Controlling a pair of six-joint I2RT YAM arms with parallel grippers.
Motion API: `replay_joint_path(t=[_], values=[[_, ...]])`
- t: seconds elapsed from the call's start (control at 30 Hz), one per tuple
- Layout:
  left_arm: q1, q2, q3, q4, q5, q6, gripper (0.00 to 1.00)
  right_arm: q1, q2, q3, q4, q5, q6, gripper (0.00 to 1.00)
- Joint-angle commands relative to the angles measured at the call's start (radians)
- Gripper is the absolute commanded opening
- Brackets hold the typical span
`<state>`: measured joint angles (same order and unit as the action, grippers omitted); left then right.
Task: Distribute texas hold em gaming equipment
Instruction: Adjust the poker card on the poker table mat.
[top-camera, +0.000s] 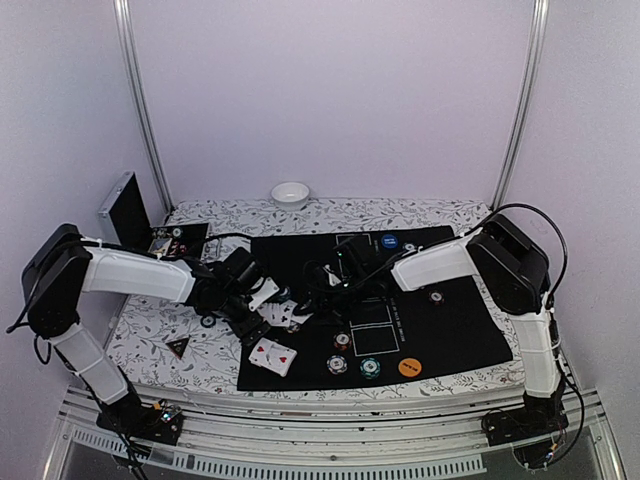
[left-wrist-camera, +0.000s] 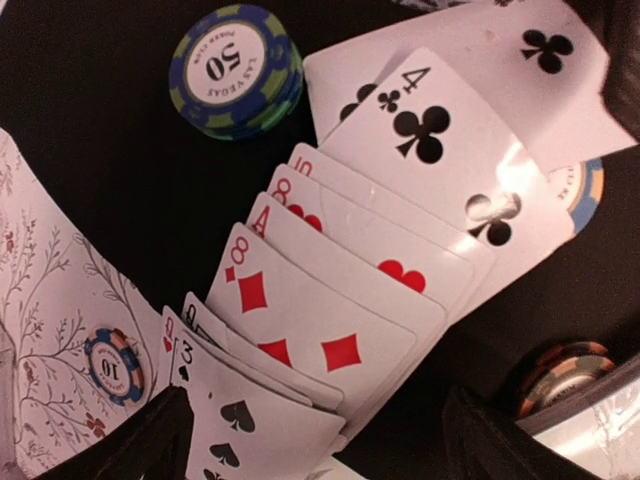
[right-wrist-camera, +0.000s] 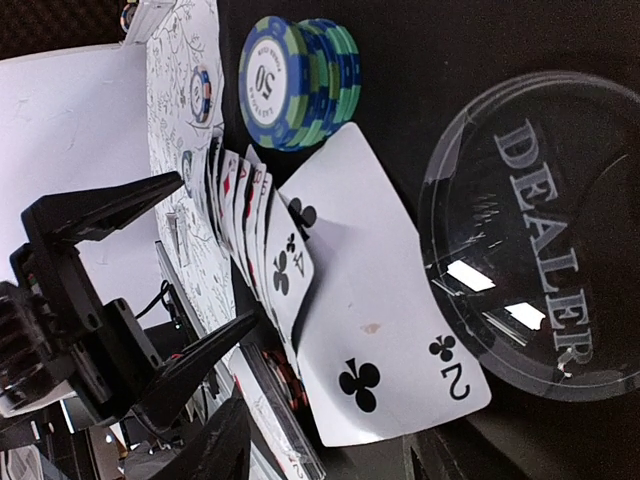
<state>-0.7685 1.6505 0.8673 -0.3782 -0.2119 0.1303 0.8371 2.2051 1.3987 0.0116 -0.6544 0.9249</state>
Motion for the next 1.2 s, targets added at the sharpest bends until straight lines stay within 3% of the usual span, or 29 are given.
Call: replay_joint_path(t=[0.0, 0.23, 0.53, 0.9, 1.17], values=[[-0.012, -0.108, -0.013, -0.005, 0.054, -0.024, 0.89, 0.003, 0.024, 0.018, -0.025, 0.046, -0.041, 0.54], [-0.009, -0.342, -0.042, -0.030, 0.135, -0.186, 0.91, 0.004, 0.020, 0.023, -0.059, 0.094, -0.074, 0.54], [0.121, -0.489, -0.186, -0.073, 0.105, -0.821, 0.80, 0.004, 0.011, 0.014, -0.075, 0.146, -0.084, 0.55], [0.257, -0.356, -0.261, 0.045, 0.172, -0.842, 0.70, 0.004, 0.010, 0.019, -0.088, 0.187, -0.101, 0.38], [0.324, -0.252, -0.290, 0.143, 0.241, -0.824, 0.57, 0.011, 0.009, 0.029, -0.112, 0.180, -0.123, 0.30]])
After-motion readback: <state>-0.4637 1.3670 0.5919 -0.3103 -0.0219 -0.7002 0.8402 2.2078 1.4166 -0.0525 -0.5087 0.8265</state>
